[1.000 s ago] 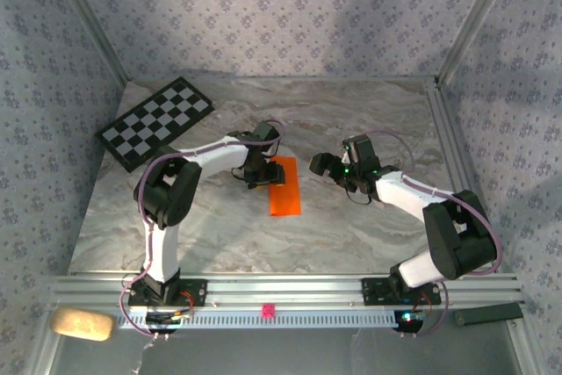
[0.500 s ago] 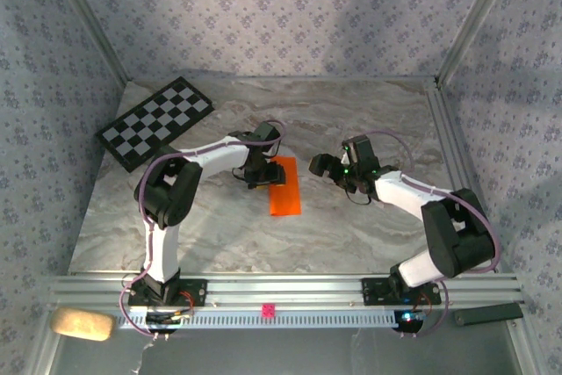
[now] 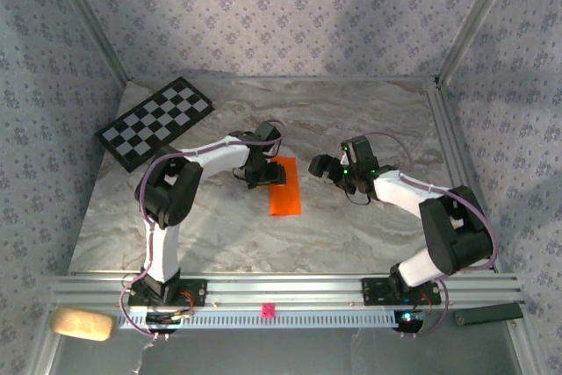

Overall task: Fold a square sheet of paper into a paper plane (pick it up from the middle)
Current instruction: Hold the square sheet of paper at the center of the table.

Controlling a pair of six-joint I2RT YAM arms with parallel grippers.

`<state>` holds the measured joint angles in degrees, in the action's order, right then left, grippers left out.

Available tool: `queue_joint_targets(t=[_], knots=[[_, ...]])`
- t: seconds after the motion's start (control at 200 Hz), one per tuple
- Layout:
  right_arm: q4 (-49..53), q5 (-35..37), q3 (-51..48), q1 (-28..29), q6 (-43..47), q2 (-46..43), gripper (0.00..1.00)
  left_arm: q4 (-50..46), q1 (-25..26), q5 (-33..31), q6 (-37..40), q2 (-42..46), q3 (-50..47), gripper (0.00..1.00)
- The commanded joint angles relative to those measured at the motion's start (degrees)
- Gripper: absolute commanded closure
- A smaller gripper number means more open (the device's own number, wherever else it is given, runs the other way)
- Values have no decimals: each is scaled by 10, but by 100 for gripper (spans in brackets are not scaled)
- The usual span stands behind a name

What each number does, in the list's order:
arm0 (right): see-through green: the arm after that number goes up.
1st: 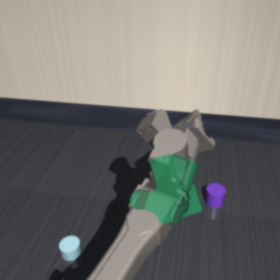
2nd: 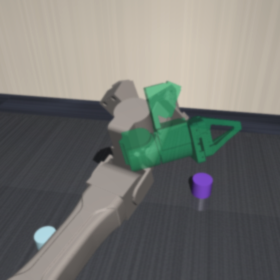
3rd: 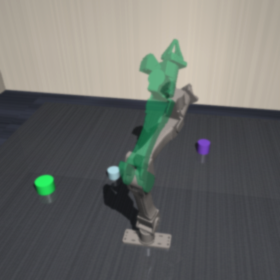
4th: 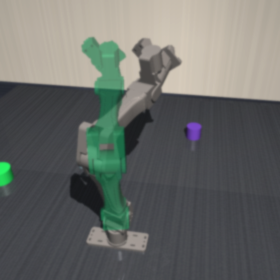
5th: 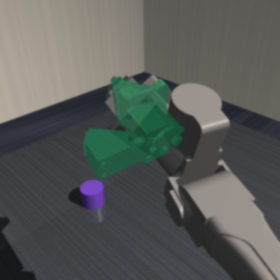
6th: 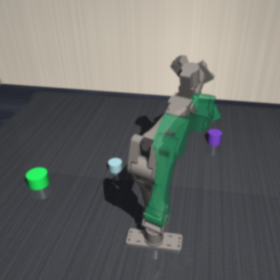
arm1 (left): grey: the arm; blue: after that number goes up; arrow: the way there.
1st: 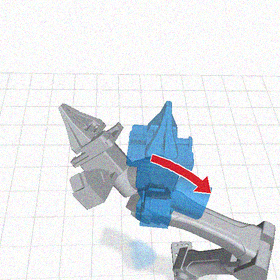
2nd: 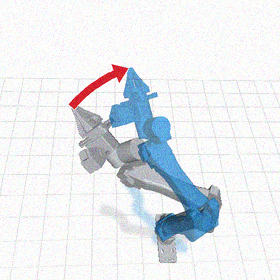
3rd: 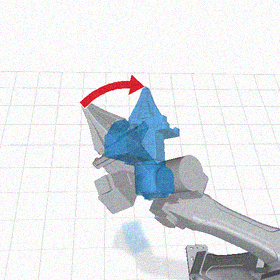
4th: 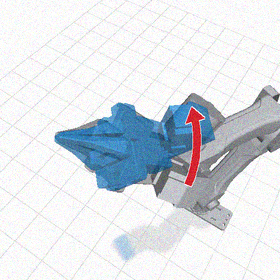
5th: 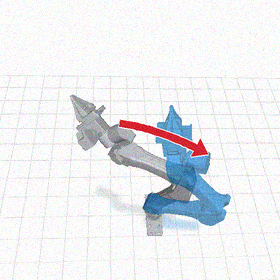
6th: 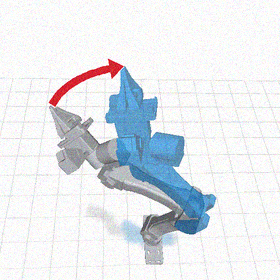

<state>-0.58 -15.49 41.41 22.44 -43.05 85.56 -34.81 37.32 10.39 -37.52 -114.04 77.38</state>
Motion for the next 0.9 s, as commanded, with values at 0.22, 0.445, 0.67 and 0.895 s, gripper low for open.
queue_joint_targets(t=[0.22,0.445,0.67,0.895], knots=[[-38,-73,17,7,16,22,21,6,0,-50,11,-65,-27,38],[-45,-145,57,19,19,85,61,5,0,-51,15,-63,-29,38],[27,-131,129,48,39,149,97,7,0,-51,15,-62,-31,38],[65,-134,171,63,53,190,100,7,1,-51,13,-62,-32,38]])
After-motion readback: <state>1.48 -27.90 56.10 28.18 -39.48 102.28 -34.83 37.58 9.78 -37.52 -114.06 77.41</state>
